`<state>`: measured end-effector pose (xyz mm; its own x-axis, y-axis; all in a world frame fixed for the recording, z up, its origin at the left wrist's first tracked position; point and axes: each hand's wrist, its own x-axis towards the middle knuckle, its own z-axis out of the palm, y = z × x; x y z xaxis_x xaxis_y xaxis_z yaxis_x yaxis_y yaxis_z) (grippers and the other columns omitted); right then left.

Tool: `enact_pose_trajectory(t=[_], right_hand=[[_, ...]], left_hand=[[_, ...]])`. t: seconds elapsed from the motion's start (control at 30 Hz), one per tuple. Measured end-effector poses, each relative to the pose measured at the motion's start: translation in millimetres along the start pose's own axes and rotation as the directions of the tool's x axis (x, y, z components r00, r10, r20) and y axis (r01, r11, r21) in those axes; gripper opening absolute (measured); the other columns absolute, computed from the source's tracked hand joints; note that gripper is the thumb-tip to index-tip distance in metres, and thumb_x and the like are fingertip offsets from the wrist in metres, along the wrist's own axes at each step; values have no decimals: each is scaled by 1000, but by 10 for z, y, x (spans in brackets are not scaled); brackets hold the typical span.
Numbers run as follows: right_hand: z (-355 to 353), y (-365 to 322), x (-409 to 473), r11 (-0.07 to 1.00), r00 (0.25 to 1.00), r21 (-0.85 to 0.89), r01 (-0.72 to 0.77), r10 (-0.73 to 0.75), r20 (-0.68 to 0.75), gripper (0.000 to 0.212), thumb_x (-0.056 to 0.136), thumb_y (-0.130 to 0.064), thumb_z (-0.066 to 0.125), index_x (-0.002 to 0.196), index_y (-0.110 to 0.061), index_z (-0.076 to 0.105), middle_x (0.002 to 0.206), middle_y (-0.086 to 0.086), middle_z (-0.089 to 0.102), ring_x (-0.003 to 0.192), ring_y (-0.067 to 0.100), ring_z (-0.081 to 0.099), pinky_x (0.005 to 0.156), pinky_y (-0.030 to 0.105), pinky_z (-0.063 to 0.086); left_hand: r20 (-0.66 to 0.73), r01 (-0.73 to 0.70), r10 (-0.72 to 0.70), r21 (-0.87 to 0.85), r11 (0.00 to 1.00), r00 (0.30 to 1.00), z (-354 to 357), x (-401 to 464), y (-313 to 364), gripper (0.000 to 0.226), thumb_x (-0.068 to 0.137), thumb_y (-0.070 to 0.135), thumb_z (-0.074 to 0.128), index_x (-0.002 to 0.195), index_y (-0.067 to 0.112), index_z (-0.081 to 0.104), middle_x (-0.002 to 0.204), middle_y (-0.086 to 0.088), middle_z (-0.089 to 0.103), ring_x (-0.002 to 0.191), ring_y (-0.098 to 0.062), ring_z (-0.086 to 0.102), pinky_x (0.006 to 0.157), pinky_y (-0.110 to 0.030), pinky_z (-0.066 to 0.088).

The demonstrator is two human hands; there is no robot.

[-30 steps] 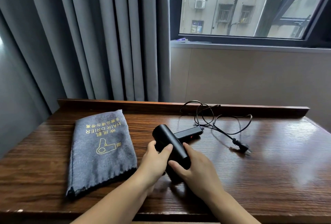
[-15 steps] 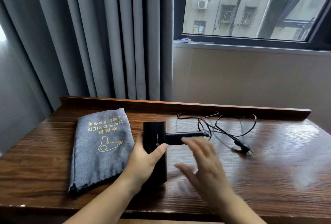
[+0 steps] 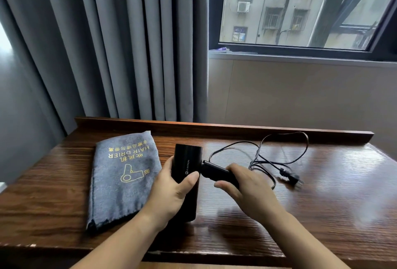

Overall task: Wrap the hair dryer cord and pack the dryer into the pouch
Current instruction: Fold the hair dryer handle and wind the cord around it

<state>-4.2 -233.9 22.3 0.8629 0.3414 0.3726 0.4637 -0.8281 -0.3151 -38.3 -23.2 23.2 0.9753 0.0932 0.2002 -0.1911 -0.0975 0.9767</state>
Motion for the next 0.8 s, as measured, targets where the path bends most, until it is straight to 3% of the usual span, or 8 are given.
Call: enact_pose_trajectory(t=[0.13, 0.23, 0.33, 0.4, 0.53, 0.6, 0.67, 0.8], right_hand=[[130, -256, 18, 925, 979, 333, -183, 201, -22, 34, 93, -58, 44, 82, -26, 49, 65, -3, 56, 61, 10, 52, 56, 31, 38], [148, -308, 44, 826, 958, 506, -249, 287, 3, 17, 100, -40, 46, 87, -34, 56, 68, -5, 61, 62, 9, 55, 63, 35, 45], [157, -372, 23, 761, 948, 583, -283, 313, 51, 16, 101, -35, 45, 91, -32, 57, 70, -5, 60, 62, 7, 55, 65, 37, 47], [192, -473, -8, 707, 950, 648, -284, 300, 88, 15, 102, -29, 44, 101, -28, 59, 77, -7, 62, 66, 1, 56, 65, 29, 45], [128, -474, -28, 577, 975, 790, -206, 187, 118, 28, 105, -24, 39, 116, -27, 65, 101, -9, 71, 93, -1, 63, 83, 22, 47], [60, -310, -60, 616, 985, 771, -163, 145, 93, 34, 102, -34, 35, 116, -32, 66, 113, -17, 69, 110, -1, 60, 93, 15, 43], [-2, -79, -98, 769, 992, 628, -122, 110, 58, 39, 93, -43, 32, 120, -41, 60, 113, -21, 67, 108, 3, 60, 90, 15, 42], [-32, 252, -112, 919, 970, 381, -105, 9, 244, 31, 87, -37, 46, 114, -47, 58, 110, -20, 66, 102, -2, 59, 83, 15, 44]], left_hand=[[-155, 86, -117, -192, 978, 981, 193, 91, 23, 25, 87, 26, 71, 110, 22, 61, 101, -5, 74, 94, -21, 71, 78, -32, 56], [-189, 113, -168, -273, 955, 967, 224, 139, 15, 24, 88, 25, 69, 110, 19, 60, 103, -12, 72, 95, -29, 70, 88, -49, 55], [-220, 103, -173, -294, 950, 960, 259, 150, -2, 39, 79, 36, 76, 111, 21, 60, 105, -13, 73, 98, -33, 70, 91, -57, 54], [-240, 111, -203, -347, 931, 949, 299, 162, 9, 45, 74, 40, 75, 112, 21, 60, 107, -13, 73, 98, -34, 71, 89, -62, 54], [-231, 118, -220, -389, 914, 948, 253, 189, 74, 27, 84, 29, 73, 107, 22, 60, 109, -17, 71, 101, -39, 69, 91, -64, 52], [-209, 128, -226, -401, 907, 951, 157, 218, 102, 31, 86, 30, 68, 112, 18, 56, 112, -16, 70, 101, -34, 69, 93, -59, 53], [-180, 159, -259, -439, 885, 949, 43, 249, 153, 40, 89, 30, 65, 122, 15, 50, 111, -12, 68, 97, -29, 69, 89, -55, 56], [-135, 162, -259, -494, 854, 956, -135, 317, 269, 48, 87, 35, 69, 125, 13, 52, 106, -13, 68, 90, -29, 68, 78, -55, 59]])
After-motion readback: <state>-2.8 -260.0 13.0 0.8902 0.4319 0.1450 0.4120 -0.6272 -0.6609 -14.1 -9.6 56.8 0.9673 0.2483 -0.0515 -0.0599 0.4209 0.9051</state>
